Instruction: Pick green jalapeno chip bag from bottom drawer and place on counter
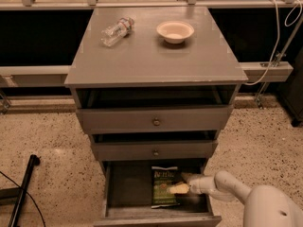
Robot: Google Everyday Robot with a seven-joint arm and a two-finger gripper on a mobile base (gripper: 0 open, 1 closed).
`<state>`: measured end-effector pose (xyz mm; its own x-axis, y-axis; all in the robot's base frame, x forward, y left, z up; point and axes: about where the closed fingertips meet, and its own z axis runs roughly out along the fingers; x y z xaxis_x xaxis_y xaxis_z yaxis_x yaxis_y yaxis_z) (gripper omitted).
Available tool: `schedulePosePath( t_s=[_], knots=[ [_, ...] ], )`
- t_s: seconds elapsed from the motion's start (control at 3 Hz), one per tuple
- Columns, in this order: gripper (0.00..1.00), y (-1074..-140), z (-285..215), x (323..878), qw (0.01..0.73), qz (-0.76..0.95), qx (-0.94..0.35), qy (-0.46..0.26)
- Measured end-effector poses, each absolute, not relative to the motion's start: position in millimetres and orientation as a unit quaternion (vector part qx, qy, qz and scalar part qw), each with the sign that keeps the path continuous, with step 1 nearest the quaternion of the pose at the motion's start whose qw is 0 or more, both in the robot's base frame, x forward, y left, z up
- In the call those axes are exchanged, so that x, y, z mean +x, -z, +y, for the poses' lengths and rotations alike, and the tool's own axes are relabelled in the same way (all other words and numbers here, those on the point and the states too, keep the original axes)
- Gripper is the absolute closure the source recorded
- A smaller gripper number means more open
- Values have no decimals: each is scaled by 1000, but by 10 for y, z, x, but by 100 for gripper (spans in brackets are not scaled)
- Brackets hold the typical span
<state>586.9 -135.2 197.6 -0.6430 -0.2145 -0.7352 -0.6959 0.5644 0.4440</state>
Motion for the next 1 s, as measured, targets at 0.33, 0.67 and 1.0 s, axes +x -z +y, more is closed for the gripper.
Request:
schedulePosePath(
  t_s=[0.33, 0.67, 1.0],
  knots=[
    [25, -1705, -1251, 5907, 298, 840, -277, -358],
    [25, -1589, -1141, 5890, 287, 846, -278, -353],
    [37, -1387, -1106, 5885, 272, 857, -268, -346]
  ],
)
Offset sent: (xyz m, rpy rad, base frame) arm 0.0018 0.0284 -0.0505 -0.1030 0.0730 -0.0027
